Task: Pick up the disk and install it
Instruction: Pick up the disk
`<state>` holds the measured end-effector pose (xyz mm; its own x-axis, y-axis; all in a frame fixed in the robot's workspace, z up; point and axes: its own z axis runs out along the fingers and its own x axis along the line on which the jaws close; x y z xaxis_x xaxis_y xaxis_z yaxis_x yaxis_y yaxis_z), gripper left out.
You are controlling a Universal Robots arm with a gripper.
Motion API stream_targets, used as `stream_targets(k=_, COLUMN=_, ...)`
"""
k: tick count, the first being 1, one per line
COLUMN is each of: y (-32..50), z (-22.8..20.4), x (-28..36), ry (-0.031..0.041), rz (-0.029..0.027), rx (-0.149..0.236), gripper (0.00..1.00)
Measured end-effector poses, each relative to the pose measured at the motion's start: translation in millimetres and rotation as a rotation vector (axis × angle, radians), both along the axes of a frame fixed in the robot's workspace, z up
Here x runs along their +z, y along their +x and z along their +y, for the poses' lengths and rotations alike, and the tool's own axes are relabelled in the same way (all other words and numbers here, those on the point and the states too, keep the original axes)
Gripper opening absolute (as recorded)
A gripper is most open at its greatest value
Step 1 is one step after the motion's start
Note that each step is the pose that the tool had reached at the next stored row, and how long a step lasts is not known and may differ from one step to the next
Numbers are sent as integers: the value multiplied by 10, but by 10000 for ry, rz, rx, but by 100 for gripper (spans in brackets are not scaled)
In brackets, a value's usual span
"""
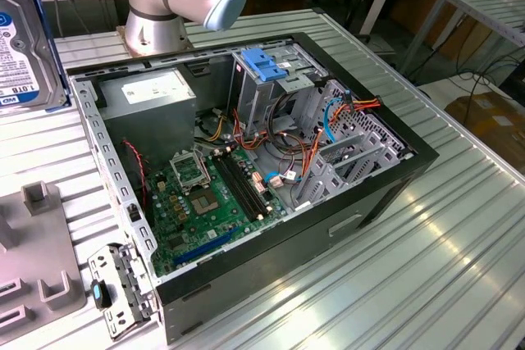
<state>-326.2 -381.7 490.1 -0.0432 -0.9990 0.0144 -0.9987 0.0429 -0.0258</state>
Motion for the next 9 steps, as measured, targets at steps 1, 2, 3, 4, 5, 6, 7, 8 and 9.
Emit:
stream_targets(k=1, y=13, z=-1, x=0, ry=0, rz=0, rx=0, gripper=37)
stream_targets(k=2, y=29, z=-2, x=0, ry=-1, rz=1, rx=0, gripper=37)
stream_targets(k=3, y=39, z=-3, x=0, ry=0, rz=1, rx=0, gripper=37)
stream_targets(k=4, y=49, z=-5, x=0, ry=0, rz=-1, rx=0, gripper=37)
stream_targets(k=5, y=56, z=-7, x=0, ry=0, rz=0, rx=0, gripper=37)
stream_targets(k=6, y=64, z=-9, x=0, ry=0, rz=0, rx=0, gripper=37)
stream_targets(k=7, y=70, z=-10, x=0, ry=0, rz=0, rx=0, gripper=37)
stream_targets(k=8, y=77, z=-12, x=0, ry=0, rz=0, rx=0, gripper=37)
stream_targets(k=9, y=84, z=-13, x=0, ry=0, rz=0, rx=0, gripper=37)
